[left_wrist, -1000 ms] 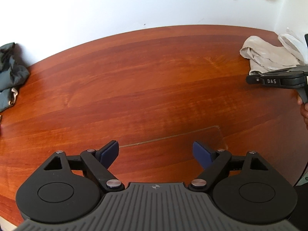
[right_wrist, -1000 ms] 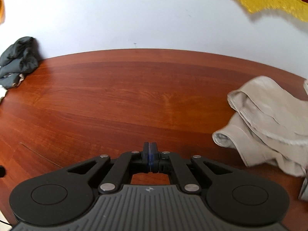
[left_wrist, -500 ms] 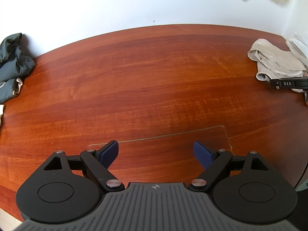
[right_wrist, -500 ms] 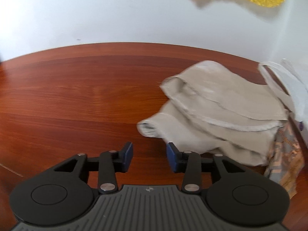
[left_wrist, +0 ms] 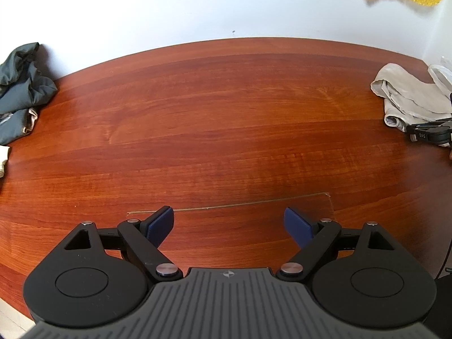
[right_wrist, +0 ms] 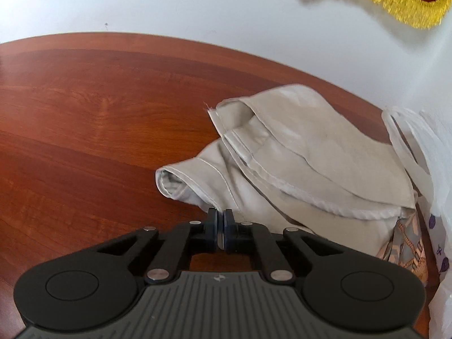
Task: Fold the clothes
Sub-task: 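Pull the beige shirt with the right gripper toward the left tool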
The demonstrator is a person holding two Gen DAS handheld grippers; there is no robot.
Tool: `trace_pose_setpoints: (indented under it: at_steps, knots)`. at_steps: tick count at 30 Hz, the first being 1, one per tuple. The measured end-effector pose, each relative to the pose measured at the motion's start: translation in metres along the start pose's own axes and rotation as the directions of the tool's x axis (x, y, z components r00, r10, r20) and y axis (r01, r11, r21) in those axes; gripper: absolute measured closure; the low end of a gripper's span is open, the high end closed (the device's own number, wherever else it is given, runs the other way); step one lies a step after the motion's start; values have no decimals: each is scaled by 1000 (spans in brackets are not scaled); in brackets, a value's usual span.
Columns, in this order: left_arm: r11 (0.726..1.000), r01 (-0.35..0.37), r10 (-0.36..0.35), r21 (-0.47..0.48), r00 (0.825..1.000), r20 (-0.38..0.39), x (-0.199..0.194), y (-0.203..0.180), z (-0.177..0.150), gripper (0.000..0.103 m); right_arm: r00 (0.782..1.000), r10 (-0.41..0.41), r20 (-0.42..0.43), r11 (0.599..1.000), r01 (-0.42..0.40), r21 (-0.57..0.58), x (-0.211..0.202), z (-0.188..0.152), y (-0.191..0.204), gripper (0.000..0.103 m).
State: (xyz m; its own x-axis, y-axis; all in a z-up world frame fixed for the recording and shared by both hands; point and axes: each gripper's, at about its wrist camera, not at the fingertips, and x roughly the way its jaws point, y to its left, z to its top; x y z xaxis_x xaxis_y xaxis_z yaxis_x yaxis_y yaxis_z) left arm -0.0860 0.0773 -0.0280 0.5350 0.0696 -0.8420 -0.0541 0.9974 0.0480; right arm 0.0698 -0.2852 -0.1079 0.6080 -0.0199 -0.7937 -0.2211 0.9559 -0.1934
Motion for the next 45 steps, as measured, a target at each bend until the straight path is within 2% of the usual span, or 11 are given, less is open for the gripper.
trace_pose_setpoints:
  at_steps: [8, 12, 17, 23, 28, 33, 39, 41, 44, 45]
  knots:
    - [999, 28, -28, 15, 1000, 13, -2, 22, -1, 16, 993, 103, 54, 995, -104, 10, -34, 18, 43, 100]
    - [998, 46, -47, 42, 999, 25, -6, 42, -1, 16, 983, 168, 75, 985, -171, 28, -55, 30, 80, 100]
    - [994, 65, -69, 87, 997, 44, -14, 85, 0, 16, 961, 259, 92, 965, -263, 25, -82, 46, 140, 100]
    - [987, 96, -103, 131, 994, 48, -12, 134, -6, 17, 917, 391, 77, 920, -390, -21, -114, 60, 228, 100]
    - [980, 112, -122, 165, 991, 47, -9, 167, -13, 17, 861, 506, 43, 862, -503, -64, -141, 66, 307, 100]
    - [970, 97, -113, 221, 992, 59, -7, 195, -23, 18, 802, 597, 2, 798, -593, -109, -167, 70, 377, 100]
    - [963, 91, -101, 254, 995, 25, -3, 223, -40, 18, 746, 664, -36, 734, -661, -154, -196, 69, 434, 100]
    - [962, 90, -95, 258, 995, 8, -2, 232, -47, 18, 740, 671, -50, 726, -669, -159, -199, 68, 445, 99]
    - [963, 89, -87, 254, 996, -18, -2, 244, -58, 18, 742, 667, -63, 726, -668, -163, -201, 65, 447, 85]
    - [964, 90, -87, 251, 996, -25, -2, 247, -60, 18, 744, 665, -64, 728, -665, -166, -203, 64, 445, 74]
